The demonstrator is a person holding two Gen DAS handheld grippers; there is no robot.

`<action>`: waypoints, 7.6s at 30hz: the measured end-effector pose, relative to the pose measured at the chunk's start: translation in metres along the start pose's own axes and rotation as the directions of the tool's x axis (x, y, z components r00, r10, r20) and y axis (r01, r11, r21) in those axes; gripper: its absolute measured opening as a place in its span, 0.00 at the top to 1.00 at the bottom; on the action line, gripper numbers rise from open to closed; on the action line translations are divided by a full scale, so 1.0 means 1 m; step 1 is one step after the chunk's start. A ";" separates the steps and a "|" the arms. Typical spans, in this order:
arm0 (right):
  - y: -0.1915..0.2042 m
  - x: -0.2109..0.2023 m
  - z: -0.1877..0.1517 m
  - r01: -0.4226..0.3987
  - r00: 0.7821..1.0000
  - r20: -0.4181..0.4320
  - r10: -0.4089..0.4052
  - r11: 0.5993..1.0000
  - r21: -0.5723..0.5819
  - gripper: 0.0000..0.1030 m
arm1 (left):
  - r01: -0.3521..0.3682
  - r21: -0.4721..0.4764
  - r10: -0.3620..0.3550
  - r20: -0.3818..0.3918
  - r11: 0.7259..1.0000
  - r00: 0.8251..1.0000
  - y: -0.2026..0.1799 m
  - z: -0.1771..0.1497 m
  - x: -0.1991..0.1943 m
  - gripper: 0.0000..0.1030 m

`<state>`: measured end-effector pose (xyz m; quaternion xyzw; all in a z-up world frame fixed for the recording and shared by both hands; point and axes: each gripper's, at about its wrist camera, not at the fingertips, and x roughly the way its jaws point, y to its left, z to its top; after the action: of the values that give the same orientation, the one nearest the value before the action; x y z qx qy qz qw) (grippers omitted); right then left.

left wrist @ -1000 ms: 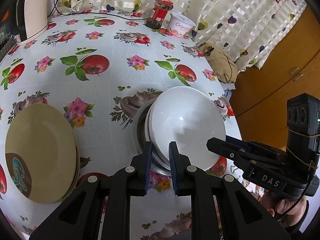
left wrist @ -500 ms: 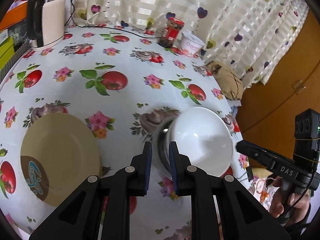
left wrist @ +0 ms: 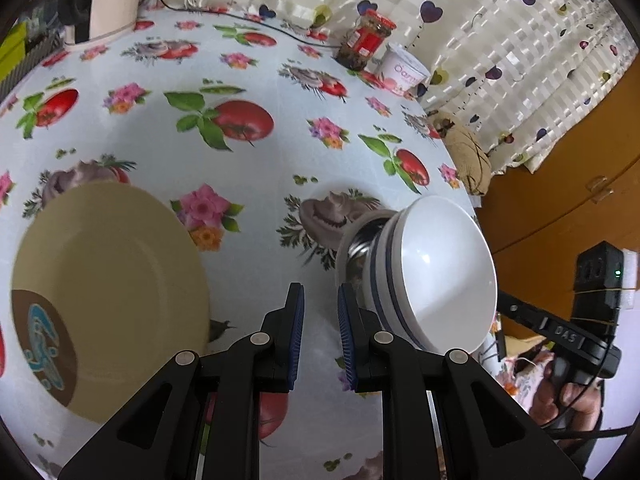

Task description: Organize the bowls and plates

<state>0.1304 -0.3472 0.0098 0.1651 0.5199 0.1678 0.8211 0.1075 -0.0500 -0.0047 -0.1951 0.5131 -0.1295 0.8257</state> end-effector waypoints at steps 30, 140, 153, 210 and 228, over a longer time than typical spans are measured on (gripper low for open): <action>0.005 0.038 0.004 -0.111 0.991 -0.077 0.112 0.993 0.027 0.90 | 0.098 -0.011 -0.099 -0.081 0.995 0.992 0.002 0.007 0.034 0.89; 0.217 0.137 0.010 -0.241 0.929 -0.345 0.133 0.926 -0.292 0.89 | -0.065 -0.291 0.108 0.135 0.954 0.985 0.162 -0.013 -0.097 0.93; 0.216 0.132 0.009 -0.234 0.936 -0.331 0.121 0.916 -0.326 0.81 | -0.097 -0.258 0.145 0.173 0.961 0.974 0.158 -0.015 -0.103 0.90; 0.252 0.071 -0.076 -0.127 0.983 -0.183 0.014 0.770 -0.626 0.31 | -0.338 -0.128 0.356 0.175 0.933 0.918 0.095 -0.068 -0.113 0.88; 0.250 0.074 -0.078 -0.090 0.988 -0.156 -0.013 0.763 -0.640 0.31 | -0.370 -0.112 0.385 0.174 0.922 0.906 0.094 -0.070 -0.107 0.88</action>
<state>0.0637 -0.0842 0.0303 -0.1297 0.4876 0.3651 0.7824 -0.0013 0.0650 0.0101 -0.1350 0.4632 0.0718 0.8730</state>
